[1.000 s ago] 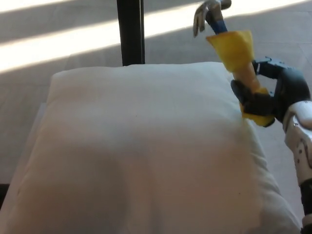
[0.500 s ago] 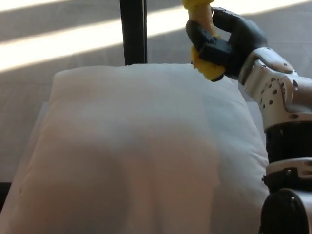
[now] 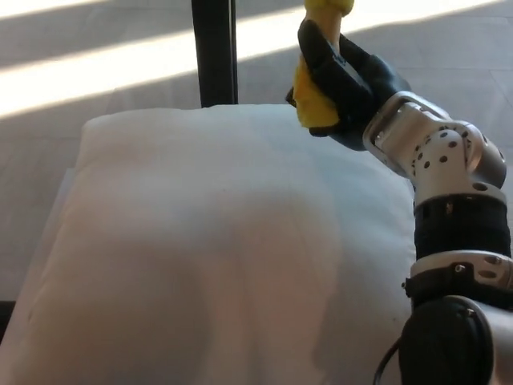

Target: A hammer is kept on the right hand side and a pillow is kept on the left hand side on the desk infront of the robot and the robot uses its right hand to pick up the hammer and makes a downward swinging motion to hit the pillow

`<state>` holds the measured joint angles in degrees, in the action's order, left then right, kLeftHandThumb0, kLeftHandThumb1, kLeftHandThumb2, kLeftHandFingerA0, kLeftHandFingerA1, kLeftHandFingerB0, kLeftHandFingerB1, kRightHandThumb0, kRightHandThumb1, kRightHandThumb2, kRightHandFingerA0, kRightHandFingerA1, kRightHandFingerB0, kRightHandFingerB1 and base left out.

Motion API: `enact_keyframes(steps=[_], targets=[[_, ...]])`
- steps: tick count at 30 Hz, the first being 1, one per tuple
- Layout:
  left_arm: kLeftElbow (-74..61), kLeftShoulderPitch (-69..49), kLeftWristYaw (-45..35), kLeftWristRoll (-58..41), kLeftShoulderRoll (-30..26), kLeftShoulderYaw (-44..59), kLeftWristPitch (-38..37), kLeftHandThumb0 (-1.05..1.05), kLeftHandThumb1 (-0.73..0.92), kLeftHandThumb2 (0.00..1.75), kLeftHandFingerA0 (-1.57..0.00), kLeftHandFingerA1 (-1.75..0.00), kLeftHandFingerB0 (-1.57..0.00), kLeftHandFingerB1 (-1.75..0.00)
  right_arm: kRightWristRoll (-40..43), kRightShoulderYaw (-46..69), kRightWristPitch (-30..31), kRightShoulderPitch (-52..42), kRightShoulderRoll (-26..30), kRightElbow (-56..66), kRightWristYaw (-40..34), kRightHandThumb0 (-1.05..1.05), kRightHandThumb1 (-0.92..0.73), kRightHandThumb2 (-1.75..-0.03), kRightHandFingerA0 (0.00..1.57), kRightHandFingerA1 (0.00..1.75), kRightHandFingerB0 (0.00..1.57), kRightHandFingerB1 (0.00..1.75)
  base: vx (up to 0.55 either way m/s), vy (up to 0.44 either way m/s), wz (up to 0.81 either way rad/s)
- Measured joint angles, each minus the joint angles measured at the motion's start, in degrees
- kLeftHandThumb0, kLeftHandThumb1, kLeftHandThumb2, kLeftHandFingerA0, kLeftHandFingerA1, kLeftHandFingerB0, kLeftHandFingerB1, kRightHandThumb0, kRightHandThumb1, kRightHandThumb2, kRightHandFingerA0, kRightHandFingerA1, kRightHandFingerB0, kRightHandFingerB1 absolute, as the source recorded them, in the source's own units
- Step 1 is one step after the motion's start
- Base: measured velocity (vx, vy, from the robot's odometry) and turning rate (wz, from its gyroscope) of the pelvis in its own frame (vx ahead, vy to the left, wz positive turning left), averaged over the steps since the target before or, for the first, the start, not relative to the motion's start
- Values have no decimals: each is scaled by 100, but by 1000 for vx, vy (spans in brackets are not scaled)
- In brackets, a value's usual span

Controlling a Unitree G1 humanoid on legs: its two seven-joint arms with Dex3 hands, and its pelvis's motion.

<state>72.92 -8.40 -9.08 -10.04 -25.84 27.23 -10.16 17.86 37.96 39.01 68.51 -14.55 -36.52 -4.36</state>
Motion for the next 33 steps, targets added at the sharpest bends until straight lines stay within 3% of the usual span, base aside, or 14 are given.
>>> enact_keyframes(steps=[11, 12, 13, 14, 15, 17, 19, 20, 23, 25, 26, 28, 29, 33], targets=[[-12, 86, 0, -2, 46, 30, 0, -61, 76, 63, -74, -58, -57, -49, 722, 747, 172, 126, -44, 20, -832, -53, -92, -84, 104, 175, 67, 171, 0, 0, 0], [-11, 98, 0, -2, 46, 30, 0, -61, 75, 62, -76, -58, -57, -50, 757, 775, 183, 130, -45, 22, -888, -71, -79, -106, 132, 160, 87, 133, 0, 0, 0], [-11, 117, 1, -2, 46, 30, 0, -62, 75, 62, -73, -62, -59, -55, 824, 814, 203, 133, -48, 33, -998, -65, -79, -113, 132, 155, 103, 138, 0, 0, 0], [-12, 135, 0, -2, 46, 34, 0, -59, 76, 63, -73, -57, -59, -53, 880, 835, 221, 133, -54, 62, -1092, -53, -92, -77, 106, 175, 76, 165, 0, 0, 0], [-17, 151, 0, -3, 46, 37, 0, -59, 76, 63, -73, -57, -59, -53, 934, 842, 245, 131, -57, 93, -1182, -53, -92, -77, 106, 175, 76, 165, 0, 0, 0], [-34, 186, 6, -3, 46, 38, 0, -61, 74, 62, -75, -61, -62, -54, 1005, 858, 288, 128, -58, 127, -1366, -62, -76, -111, 131, 153, 106, 138, 0, 0, 0], [-37, 234, 7, -4, 46, 47, 0, -60, 74, 62, -74, -59, -65, -54, 1050, 840, 345, 109, -59, 129, -1514, -59, -92, -81, 112, 175, 82, 175, 0, 0, 0], [-36, 254, 7, -4, 46, 49, 0, -59, 74, 62, -75, -60, -65, -56, 1061, 817, 372, 85, -59, 129, -1568, -70, -74, -105, 133, 159, 99, 138, 0, 0, 0], [-37, 327, 8, -5, 44, 61, 1, -61, 77, 63, -74, -59, -63, -53, 1074, 697, 463, -49, -58, 113, -1740, -53, -92, -80, 112, 175, 83, 160, 0, 0, 0], [-37, 348, 8, -4, 42, 60, 1, -61, 76, 63, -74, -59, -64, -53, 1073, 634, 511, -125, -56, 100, -1815, -65, -78, -113, 135, 154, 104, 134, 0, 0, 0], [-37, 372, 10, -3, 41, 60, 1, -62, 76, 63, -73, -59, -55, -51, 1070, 529, 563, -223, -48, 99, -1882, -58, -92, -78, 111, 175, 84, 164, 0, 0, 0], [-36, 400, 10, -5, 38, 66, 1, -62, 75, 62, -74, -58, -57, -52, 1058, 362, 631, -375, -34, 106, -1949, -67, -75, -110, 133, 154, 99, 132, 0, 0, 0], [-35, 412, 10, -5, 34, 69, 1, -62, 76, 63, -71, -56, -54, -49, 1056, 268, 669, -457, -25, 114, -1979, -53, -92, -72, 108, 175, 77, 153, 0, 0, 0], [-37, 469, 8, -5, -34, 69, 2, -63, 76, 63, -70, -55, -53, -49, 1009, -315, 926, -870, 25, 252, -2088, -45, -89, -72, 109, 175, 77, 155, 0, 0, 0]])
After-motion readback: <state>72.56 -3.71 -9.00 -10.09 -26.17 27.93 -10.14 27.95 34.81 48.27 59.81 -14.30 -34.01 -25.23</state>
